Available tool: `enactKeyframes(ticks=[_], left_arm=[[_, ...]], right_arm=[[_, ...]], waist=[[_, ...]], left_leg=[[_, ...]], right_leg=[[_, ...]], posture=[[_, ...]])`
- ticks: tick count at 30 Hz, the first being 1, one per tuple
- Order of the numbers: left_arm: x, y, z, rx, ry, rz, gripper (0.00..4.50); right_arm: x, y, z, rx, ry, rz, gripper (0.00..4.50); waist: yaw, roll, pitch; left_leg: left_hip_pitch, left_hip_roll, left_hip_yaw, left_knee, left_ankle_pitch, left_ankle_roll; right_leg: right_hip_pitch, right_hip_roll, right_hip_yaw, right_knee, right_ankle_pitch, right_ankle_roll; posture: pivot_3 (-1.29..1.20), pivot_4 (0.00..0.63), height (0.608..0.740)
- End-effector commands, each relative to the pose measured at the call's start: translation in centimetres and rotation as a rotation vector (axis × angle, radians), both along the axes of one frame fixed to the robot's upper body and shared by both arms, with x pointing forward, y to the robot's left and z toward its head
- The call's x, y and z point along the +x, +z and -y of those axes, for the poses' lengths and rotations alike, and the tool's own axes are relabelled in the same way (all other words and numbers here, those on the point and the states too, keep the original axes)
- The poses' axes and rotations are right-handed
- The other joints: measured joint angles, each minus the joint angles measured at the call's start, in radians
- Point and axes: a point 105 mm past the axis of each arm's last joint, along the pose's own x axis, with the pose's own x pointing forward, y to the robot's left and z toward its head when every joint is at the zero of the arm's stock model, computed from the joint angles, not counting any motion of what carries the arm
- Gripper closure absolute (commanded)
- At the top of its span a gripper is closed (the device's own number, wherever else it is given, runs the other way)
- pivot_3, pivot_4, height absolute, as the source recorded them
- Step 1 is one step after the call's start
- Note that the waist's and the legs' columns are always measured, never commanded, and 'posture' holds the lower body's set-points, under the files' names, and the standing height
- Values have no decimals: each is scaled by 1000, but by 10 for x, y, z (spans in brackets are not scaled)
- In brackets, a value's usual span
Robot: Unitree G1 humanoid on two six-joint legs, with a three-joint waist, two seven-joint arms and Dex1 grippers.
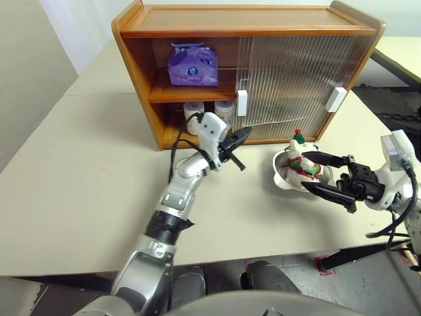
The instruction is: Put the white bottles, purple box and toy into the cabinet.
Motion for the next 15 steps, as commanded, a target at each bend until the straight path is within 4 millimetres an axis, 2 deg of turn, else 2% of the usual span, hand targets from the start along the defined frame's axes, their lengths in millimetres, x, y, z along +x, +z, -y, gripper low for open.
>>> enactKeyframes(ticks=[1, 7, 12, 15], left_arm=[[2, 4, 12, 22, -30, 47, 4475], [21, 18, 15, 7, 35, 87, 4475], [40, 24, 4, 40, 145, 99, 4475], [44, 28, -1, 56, 177, 109, 4475]], right_arm=[[-2, 2, 0, -8, -7, 16, 0], [0, 2, -3, -5, -8, 17, 0], [1, 3, -4, -5, -5, 20, 0], [0, 3, -3, -8, -7, 20, 0]], waist=[[0, 0, 0], [-6, 0, 0], [-9, 0, 0], [-10, 0, 0]], left_leg=[[0, 0, 0, 0, 0, 0], [0, 0, 0, 0, 0, 1], [0, 0, 0, 1, 0, 1], [0, 0, 1, 0, 0, 1]], right_leg=[[0, 0, 0, 0, 0, 1], [0, 0, 1, 0, 0, 3], [1, 0, 1, 0, 0, 3], [1, 0, 1, 0, 4, 10]], posture=[[-202, 0, 740], [-197, 0, 740], [-199, 0, 740], [-198, 0, 740]])
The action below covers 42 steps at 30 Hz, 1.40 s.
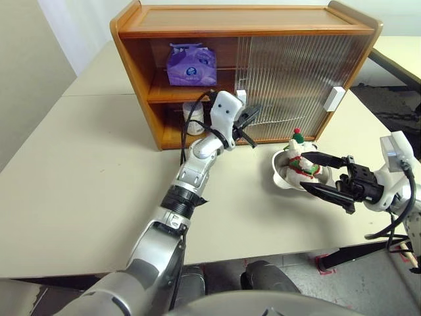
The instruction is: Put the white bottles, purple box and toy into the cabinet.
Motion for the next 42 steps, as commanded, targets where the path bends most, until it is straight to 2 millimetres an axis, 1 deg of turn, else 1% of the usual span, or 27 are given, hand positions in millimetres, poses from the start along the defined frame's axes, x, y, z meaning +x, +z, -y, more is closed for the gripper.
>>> enactKeyframes(ticks=[1, 4, 7, 11, 16, 24, 28, 32, 35, 36, 39, 40, 41, 42], left_arm=[[6, 0, -6, 16, 47, -13, 4475], [7, 3, -11, -2, 80, -18, 4475], [5, 5, -16, -1, 96, -2, 4475], [3, 9, -28, -13, 144, 13, 4475], [1, 14, -42, -23, 191, 30, 4475], [0, 11, -71, -15, 290, 2, 4475], [0, 10, -80, -12, 317, -10, 4475], [-1, 12, -83, -6, 326, -8, 4475], [-2, 13, -83, -12, 322, -10, 4475], [-3, 14, -80, -24, 303, -8, 4475], [-15, 22, -62, -38, 200, 41, 4475], [-19, 24, -57, -36, 172, 58, 4475], [-22, 25, -55, -40, 154, 70, 4475], [-26, 26, -52, -43, 129, 84, 4475]], right_arm=[[0, 2, -1, -13, 3, 16, 0], [0, 2, -1, -15, 0, 14, 0], [0, 3, -1, -15, 0, 16, 0], [1, 4, -2, -20, 0, 31, 0], [1, 2, -3, -22, 5, 24, 0], [1, 1, -2, -25, 5, 20, 0], [1, 1, -2, -25, 5, 20, 0], [1, 0, -1, -29, 7, 21, 0], [2, 1, 0, -31, 9, 22, 0], [2, 1, 0, -32, 10, 22, 0], [1, 1, 1, -35, 12, 21, 0], [2, 1, 1, -35, 11, 21, 0], [1, 1, 1, -36, 12, 21, 0], [1, 1, 1, -37, 11, 21, 0]], waist=[[0, 0, 0], [-3, 0, 0], [-5, 0, 0], [-14, 0, 0], [-16, 0, 0], [-22, -1, 0], [-24, -1, 1], [-23, -2, 2], [-21, -2, 2], [-20, -2, 2], [-14, -2, 1], [-11, -2, 1], [-8, -1, 1], [-6, -1, 1]], left_leg=[[0, 0, 0, 0, 0, 0], [-1, 0, 0, 0, 0, 0], [0, 0, 0, 0, 0, 0], [0, 0, 1, 0, 0, 0], [1, 0, 2, 1, 0, 0], [3, 0, 3, 0, 1, 0], [7, 0, 3, 0, 1, 0], [11, 0, 3, 0, 2, 1], [11, 0, 2, -1, 2, 0], [10, 0, 2, -1, 1, 0], [5, 0, 2, -1, 0, 0], [3, 0, 2, -1, 0, -1], [1, 0, 2, -1, 1, -2], [-1, 0, 2, -1, 1, -4]], right_leg=[[0, 0, 0, 0, 0, 0], [0, 0, 0, 0, -1, 0], [0, 0, 0, 0, -1, 0], [0, 0, 0, 0, -4, -7], [0, 0, 1, 0, -4, -7], [1, 0, 1, 0, -3, -9], [4, 0, 1, 0, -2, -10], [7, 0, 1, 0, -2, -11], [7, 0, 1, 0, -2, -12], [7, -1, 1, 0, -3, -12], [3, -1, 1, 0, -4, -13], [1, -1, 1, 0, -3, -15], [0, -1, 1, 0, -1, -21], [-2, 0, 1, 0, -1, -21]], posture=[[-199, 0, 740], [-198, 0, 740], [-196, 1, 740], [-192, 2, 740], [-187, 5, 740], [-184, 7, 740], [-184, 6, 740], [-181, 3, 740], [-177, 0, 740], [-177, 0, 740], [-178, 0, 740], [-178, 0, 740], [-178, 0, 740], [-182, 0, 740]])
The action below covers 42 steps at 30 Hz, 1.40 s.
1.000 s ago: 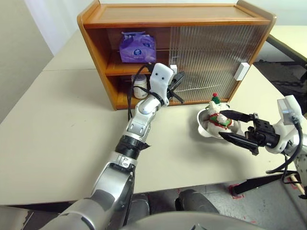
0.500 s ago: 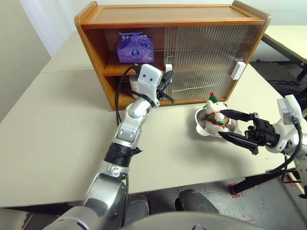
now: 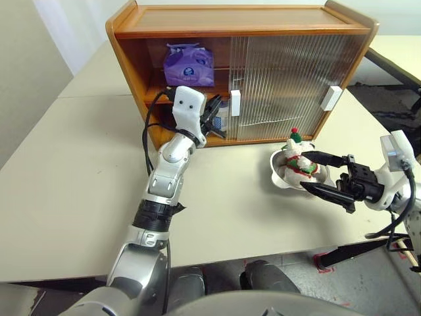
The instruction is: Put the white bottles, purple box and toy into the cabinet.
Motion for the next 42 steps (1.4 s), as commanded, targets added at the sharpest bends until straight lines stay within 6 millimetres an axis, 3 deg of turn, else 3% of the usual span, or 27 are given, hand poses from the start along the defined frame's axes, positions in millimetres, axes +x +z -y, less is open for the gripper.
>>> enactKeyframes(ticks=[1, 5, 8, 16, 23, 37, 42], left_arm=[[-16, 5, 12, -1, -89, 58, 4475], [-42, 34, 22, -12, -200, 250, 4475], [-53, 36, 35, 11, -298, 291, 4475], [-18, -8, 49, 97, -236, 41, 4475], [1, -1, 50, 101, -145, 1, 4475], [0, -2, 47, 83, -121, -96, 4475], [8, 0, 29, 133, -72, -94, 4475]], right_arm=[[0, 0, 1, -21, 5, 7, 0], [0, 0, 2, -24, 3, 6, 0], [0, 0, 2, -24, 2, 6, 0], [0, 0, -2, -24, 8, 7, 0], [-3, -2, -3, -26, 5, 4, 0], [-1, -5, -5, -15, 6, 8, 0], [-1, -7, -4, -13, 1, 8, 0]], waist=[[2, 0, 0], [6, 0, 0], [11, 0, 0], [16, 1, 0], [12, 1, 0], [7, 1, 0], [4, 1, 0]], left_leg=[[-1, 0, 0, 0, 0, -1], [-1, 0, 0, 0, -2, -3], [0, 0, 0, 0, -3, -4], [2, 1, -1, 2, -8, 6], [2, 0, 0, 2, -8, 6], [4, 0, 0, 3, -8, 6], [9, 0, 1, 2, -8, 6]], right_leg=[[0, 0, 0, 0, 0, 2], [0, 0, 0, 0, -2, 9], [0, 0, 0, 0, -3, 10], [2, 0, 0, 0, -3, 11], [3, 0, 0, 0, -3, 13], [5, 0, 0, 0, -6, 17], [8, 0, 1, 0, -6, 16]], posture=[[-182, 0, 740], [-184, 0, 740], [-185, 0, 740], [-190, 0, 740], [-202, 0, 740], [-195, 0, 740], [-198, 2, 740]])
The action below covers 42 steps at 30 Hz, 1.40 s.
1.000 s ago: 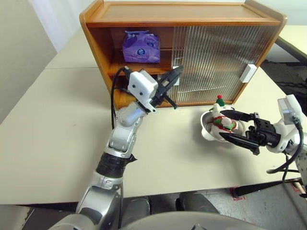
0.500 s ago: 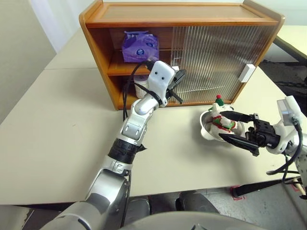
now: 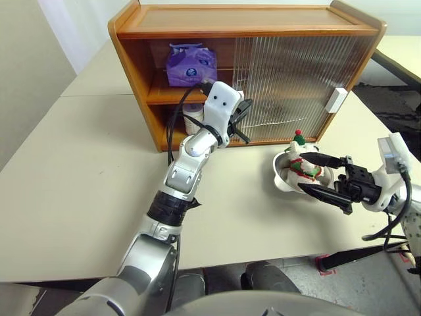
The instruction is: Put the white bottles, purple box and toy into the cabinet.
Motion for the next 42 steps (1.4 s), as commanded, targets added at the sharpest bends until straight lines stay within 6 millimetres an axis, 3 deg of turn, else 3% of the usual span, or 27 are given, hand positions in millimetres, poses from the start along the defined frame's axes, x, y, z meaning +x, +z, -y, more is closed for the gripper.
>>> enactKeyframes(ticks=[1, 16, 25, 32, 38, 42], left_arm=[[5, 4, -15, -3, 43, -13, 4475], [3, 7, -36, -29, 160, -74, 4475], [-2, 6, -62, -41, 241, -94, 4475], [-30, 18, -26, -163, -44, -107, 4475], [-53, 22, -20, -266, -198, -158, 4475], [-48, 14, -11, -148, -186, -110, 4475]], right_arm=[[-1, -3, 1, -14, 3, 1, 0], [0, -2, 0, -16, 7, 8, 0], [-1, -2, 1, -16, 4, 6, 0], [-1, 0, 4, -26, 4, 7, 0], [-1, 1, 5, -35, 6, 7, 0], [-1, 1, 5, -37, 15, 1, 0]], waist=[[-2, 0, 0], [-14, 0, 0], [-15, -1, 1], [-3, -1, 1], [-1, -1, 1], [5, -1, 1]], left_leg=[[0, 0, 0, 0, 0, 0], [2, 0, 2, 0, 2, -1], [6, 0, 2, 0, 2, -1], [4, 0, 0, -1, 0, -1], [5, 0, 1, -1, -1, -3], [5, 0, 1, -2, -3, -2]], right_leg=[[0, 0, 0, 0, 0, 0], [1, 0, 0, 0, -1, -6], [4, 0, 0, 0, -1, -7], [4, -1, 0, 0, 0, -16], [4, 0, 0, 0, -3, -17], [4, 0, 0, 0, -4, -16]], posture=[[-197, 1, 740], [-196, 0, 740], [-197, 1, 740], [-196, 0, 740], [-198, 0, 740], [-186, 0, 740]])
